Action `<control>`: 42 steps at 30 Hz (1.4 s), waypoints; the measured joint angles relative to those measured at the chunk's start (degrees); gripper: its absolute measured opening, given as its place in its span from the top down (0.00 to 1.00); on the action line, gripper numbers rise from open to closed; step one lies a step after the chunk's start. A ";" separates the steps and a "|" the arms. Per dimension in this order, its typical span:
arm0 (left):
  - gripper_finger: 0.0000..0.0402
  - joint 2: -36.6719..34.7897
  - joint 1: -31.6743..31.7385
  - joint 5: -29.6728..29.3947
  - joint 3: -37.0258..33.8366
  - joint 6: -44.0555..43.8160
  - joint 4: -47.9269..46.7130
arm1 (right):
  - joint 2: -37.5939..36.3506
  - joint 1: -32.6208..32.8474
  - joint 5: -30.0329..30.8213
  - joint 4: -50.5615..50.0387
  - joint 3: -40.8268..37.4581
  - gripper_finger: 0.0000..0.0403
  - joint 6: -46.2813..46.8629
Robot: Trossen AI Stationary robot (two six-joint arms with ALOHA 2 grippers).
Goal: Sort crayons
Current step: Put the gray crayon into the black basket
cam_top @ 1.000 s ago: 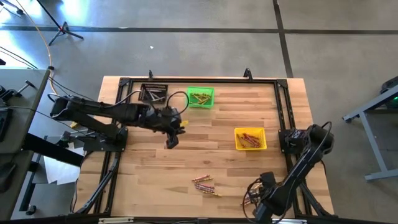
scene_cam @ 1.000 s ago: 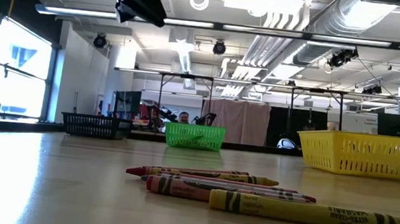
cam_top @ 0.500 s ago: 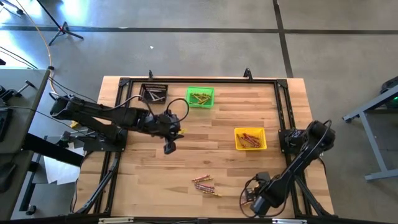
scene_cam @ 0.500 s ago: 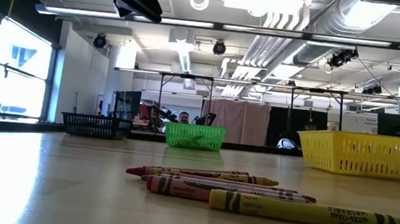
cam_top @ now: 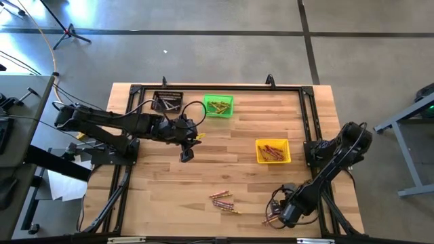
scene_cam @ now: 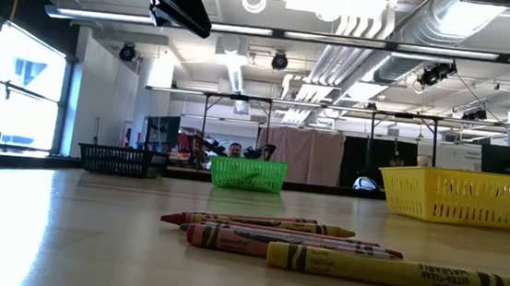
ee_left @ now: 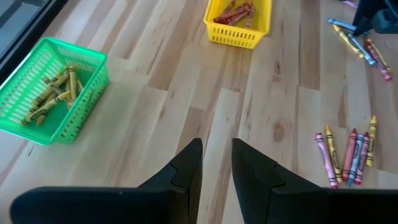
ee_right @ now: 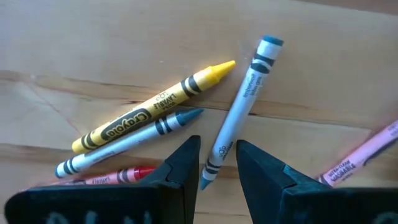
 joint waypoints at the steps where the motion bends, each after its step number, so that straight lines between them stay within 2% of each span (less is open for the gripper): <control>1: 0.82 0.00 0.17 0.00 0.00 -0.01 -0.04 | -0.78 0.01 0.15 0.56 -0.84 0.76 -0.33; 4: 0.82 0.00 0.53 -0.04 0.00 0.01 0.11 | -3.58 0.02 0.47 1.66 -3.10 0.79 -0.95; 9: 0.82 0.01 0.92 -1.82 0.00 0.01 0.11 | -7.17 0.00 0.62 0.50 -5.31 0.97 -2.60; 18: 0.82 0.02 0.92 -3.50 0.01 0.02 0.15 | -11.85 0.00 0.54 -0.84 -6.67 0.98 -3.60; 21: 0.82 0.02 0.92 -3.50 0.00 0.03 0.26 | -14.98 0.18 2.84 -1.27 -6.43 0.98 -4.24; 23: 0.82 0.02 0.92 -3.50 0.00 0.03 0.37 | -17.52 0.28 6.69 -1.88 -5.86 0.99 -5.11; 26: 0.82 0.02 0.92 -3.51 0.00 0.24 1.15 | -21.25 0.20 16.01 -5.43 -4.17 0.99 -6.84; 29: 0.82 0.02 0.87 -3.57 0.00 4.41 6.73 | -23.90 -0.72 30.45 -9.90 -1.50 0.99 -9.37; 32: 0.82 0.02 0.32 -2.47 0.00 11.99 17.62 | -24.70 -2.56 47.43 -12.64 1.13 0.99 -12.55; 34: 0.82 0.02 0.05 0.20 0.00 16.06 26.13 | -24.68 -4.56 55.00 -12.24 2.67 0.99 -17.16; 39: 0.82 0.43 0.11 7.80 0.03 18.09 44.46 | -22.75 -12.14 62.60 -4.87 5.57 0.99 -36.89; 42: 0.82 0.87 0.09 9.50 0.00 13.59 47.72 | -21.48 -16.66 65.85 1.79 7.64 0.99 -50.40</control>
